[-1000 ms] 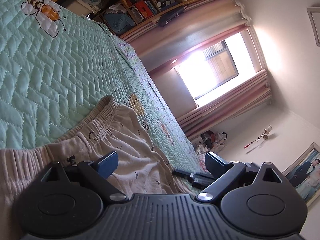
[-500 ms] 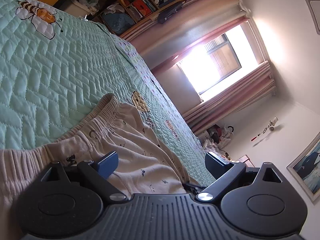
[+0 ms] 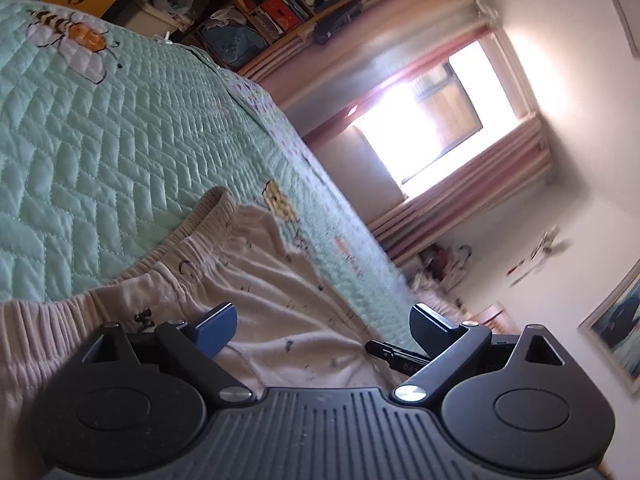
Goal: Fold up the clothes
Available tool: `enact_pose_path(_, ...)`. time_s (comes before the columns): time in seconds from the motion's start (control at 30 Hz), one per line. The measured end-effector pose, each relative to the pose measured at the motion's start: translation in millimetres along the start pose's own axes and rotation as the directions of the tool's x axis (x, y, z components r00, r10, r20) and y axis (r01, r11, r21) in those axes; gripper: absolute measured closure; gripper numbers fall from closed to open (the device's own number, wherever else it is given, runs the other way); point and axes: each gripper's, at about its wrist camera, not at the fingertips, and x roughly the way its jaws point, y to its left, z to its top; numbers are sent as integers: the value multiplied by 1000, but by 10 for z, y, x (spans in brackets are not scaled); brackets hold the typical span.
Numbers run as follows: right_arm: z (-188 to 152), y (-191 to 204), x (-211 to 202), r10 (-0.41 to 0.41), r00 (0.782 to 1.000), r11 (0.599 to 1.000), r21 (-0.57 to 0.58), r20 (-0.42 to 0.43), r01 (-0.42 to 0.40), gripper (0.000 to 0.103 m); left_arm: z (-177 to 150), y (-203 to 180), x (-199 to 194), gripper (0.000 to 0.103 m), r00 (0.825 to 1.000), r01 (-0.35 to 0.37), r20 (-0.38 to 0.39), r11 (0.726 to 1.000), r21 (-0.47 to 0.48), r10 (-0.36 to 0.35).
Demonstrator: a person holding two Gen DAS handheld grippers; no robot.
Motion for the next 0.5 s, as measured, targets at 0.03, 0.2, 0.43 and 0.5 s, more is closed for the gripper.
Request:
enact_pose_path(0.03,4,142,-104,112,994,994,-13,9,-112,70,31,4,-55,4,999,27,26,999,-21,-26)
enact_pose_path(0.2,-16,1011,-152,601,777,755,-184,-189,-629,71,105,-38,-221,2,986,121,119,993,-14,-118)
enact_pose_path(0.43,226,888,98,330,944,941,-89,5,-328,96,171,25,-406,1,965,109,242,994,-29,-99)
enact_pose_path(0.5,178,1112,-94,502,865,857,-122,-18,-500,96,177,88,-415,1,964,86,255,995,-58,-69)
